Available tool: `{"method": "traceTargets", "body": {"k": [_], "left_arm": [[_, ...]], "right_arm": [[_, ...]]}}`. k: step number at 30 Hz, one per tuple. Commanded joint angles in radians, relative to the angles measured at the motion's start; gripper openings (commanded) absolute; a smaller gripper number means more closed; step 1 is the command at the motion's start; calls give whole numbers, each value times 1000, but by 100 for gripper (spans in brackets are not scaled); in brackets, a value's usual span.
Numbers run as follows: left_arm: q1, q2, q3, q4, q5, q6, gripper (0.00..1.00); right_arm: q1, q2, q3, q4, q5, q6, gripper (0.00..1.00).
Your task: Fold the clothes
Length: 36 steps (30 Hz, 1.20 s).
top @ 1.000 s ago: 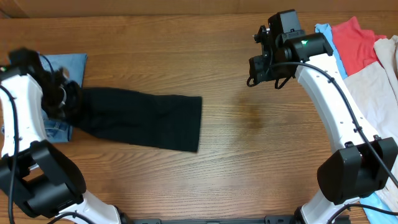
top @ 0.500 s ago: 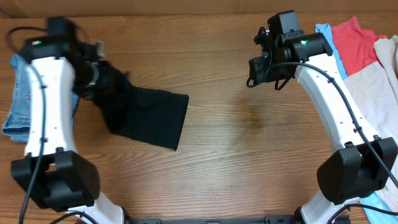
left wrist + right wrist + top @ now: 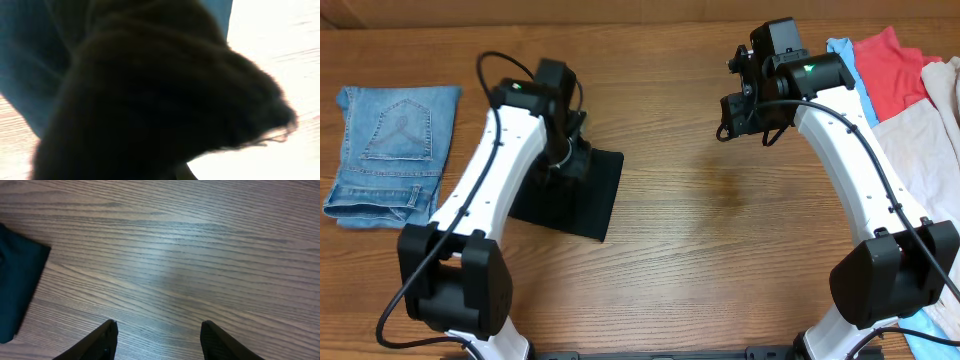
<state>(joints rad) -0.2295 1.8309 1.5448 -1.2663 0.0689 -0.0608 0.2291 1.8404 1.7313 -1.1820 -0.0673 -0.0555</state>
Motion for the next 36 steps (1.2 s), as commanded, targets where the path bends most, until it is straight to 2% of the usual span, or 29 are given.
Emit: {"method": "traceTargets", "body": {"k": [1,13,15,17,18,19,21,26,32,36], "left_arm": [[-23,2,-19,19,-16,-44,7],[-29,2,-19,60,46,-53,12],[-29,2,-19,71,109,-53,24],[-29,2,-19,103,241,-50,42],[-29,2,-19,128,321,-32,45],[-29,2,-13,155,431,15,55],[-11,1,17,130,441,24,54],[63,0,66,44,320,17,50],[174,0,51,-13,200,-92,41],[204,0,9,-42,182,-117,38]], "right_arm": [[-1,0,3,1,3,4,57],[-1,0,3,-2,3,4,57],[-1,0,3,-1,3,3,57],[-1,0,3,0,3,3,57],[-1,0,3,3,3,3,57],[-1,0,3,9,3,3,57],[-1,0,3,5,3,3,58],[0,0,3,-3,-35,-5,58],[20,0,3,0,-381,-165,58],[84,3,3,54,-465,-183,58]]}}
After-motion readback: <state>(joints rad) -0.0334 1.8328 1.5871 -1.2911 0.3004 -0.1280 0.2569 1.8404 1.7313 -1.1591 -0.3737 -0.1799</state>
